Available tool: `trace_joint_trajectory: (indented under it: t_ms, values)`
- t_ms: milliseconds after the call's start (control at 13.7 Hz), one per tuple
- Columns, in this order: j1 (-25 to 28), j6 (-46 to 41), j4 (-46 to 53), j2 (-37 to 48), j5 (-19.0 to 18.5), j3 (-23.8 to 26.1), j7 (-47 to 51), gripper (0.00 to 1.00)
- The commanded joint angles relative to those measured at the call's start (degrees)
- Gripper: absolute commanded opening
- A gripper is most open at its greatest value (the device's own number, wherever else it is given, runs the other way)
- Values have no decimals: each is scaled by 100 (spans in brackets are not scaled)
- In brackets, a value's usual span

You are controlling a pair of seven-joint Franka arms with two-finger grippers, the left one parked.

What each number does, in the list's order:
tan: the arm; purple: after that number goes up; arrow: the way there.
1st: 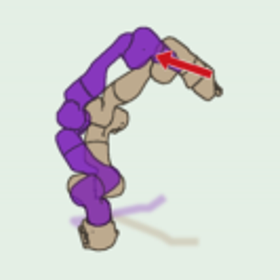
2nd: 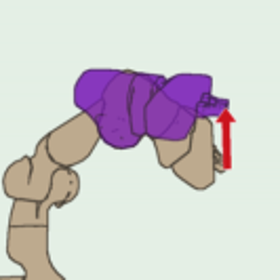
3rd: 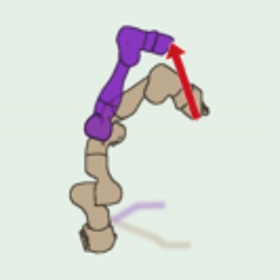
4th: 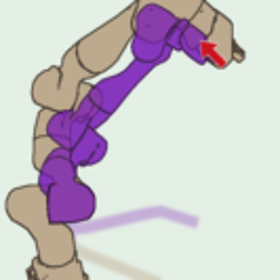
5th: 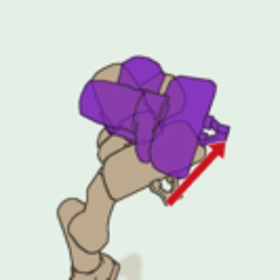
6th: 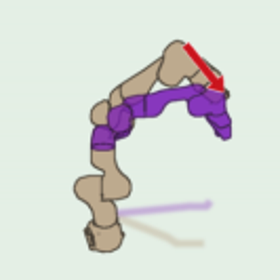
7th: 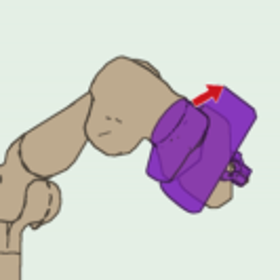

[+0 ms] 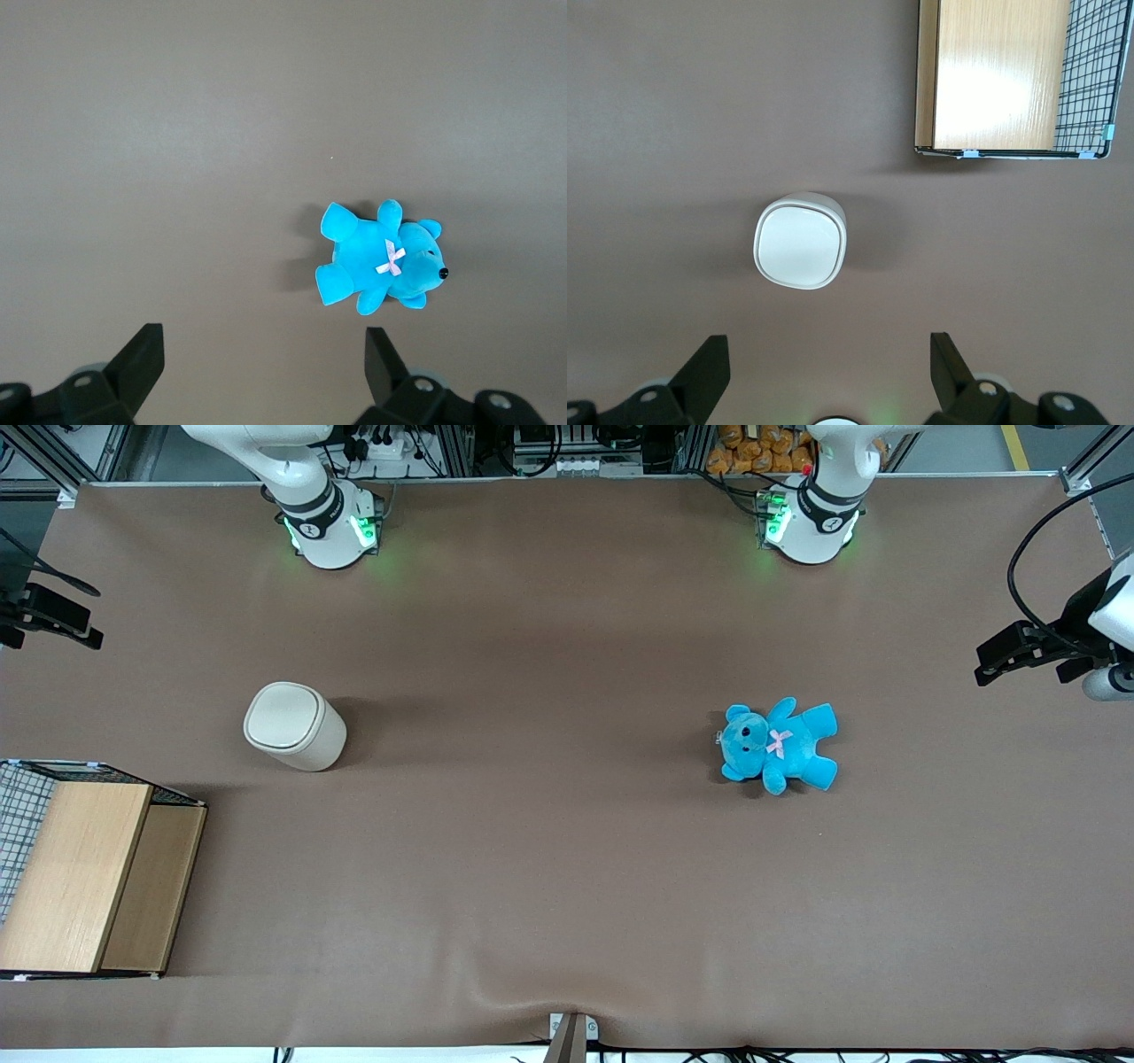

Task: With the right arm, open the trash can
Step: 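Move the right gripper over the white trash can's lid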

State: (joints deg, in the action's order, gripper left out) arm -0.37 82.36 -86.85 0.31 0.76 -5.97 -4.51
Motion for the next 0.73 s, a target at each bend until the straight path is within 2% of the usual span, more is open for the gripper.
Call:
trace_joint_trajectory:
  t_ms: [0, 438, 657]
  values:
    - [-16, -53, 98, -49, -76, 25, 99, 100]
    - [19, -114, 19, -146, -58, 34, 64, 100]
    - [45, -27, -349, -93, -5, 34, 99, 100]
